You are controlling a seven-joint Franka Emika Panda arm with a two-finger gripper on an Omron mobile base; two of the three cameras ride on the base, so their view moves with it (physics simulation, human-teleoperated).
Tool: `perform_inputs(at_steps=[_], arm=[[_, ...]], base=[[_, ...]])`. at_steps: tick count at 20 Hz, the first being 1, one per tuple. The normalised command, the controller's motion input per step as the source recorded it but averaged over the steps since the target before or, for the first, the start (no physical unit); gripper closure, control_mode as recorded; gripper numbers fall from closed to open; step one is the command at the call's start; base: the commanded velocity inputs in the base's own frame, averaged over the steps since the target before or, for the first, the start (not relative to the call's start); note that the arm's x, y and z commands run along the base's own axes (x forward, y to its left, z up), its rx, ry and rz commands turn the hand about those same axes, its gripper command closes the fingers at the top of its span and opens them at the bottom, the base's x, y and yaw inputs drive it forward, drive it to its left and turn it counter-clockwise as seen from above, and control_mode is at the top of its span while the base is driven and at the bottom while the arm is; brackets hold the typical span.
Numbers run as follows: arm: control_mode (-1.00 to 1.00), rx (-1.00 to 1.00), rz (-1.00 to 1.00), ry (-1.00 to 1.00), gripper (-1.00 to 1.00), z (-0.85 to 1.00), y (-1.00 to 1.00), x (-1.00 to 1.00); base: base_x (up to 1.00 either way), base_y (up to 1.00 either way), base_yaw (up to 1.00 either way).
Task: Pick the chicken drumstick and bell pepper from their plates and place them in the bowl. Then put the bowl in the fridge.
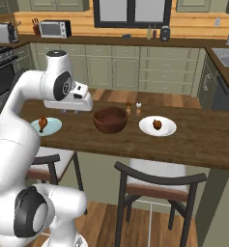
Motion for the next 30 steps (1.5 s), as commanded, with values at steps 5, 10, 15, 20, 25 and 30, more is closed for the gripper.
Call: perform_inputs(at_steps=[5,10,15,20,25,30], arm=[[-1.00,-0.03,0.03,-0.10,-1.00,-0.01,0.48,-0.15],[-1.00,0.00,0.07,-0.17,-1.00,-0.09,1.00,-0.05],[-1.00,0.02,0.06,-0.02,-1.00,-0.27,1.00,0.08],[-1.00,0.00,0.00,0.09,-1.00,-0.27,1.00,0.39],[-1.00,0.00,0.00,0.16,-1.00,-0.54,0.89,0.67],[-1.00,-0.03,0.03,0.05,-1.00,-0.61,0.34,0.68]], base=[[0.00,0.00,0.00],[0.00,0.00,0.00],[0.00,0.00,0.00],[0.00,0.00,0.00],[0.00,0.00,0.00],[0.00,0.00,0.00]])
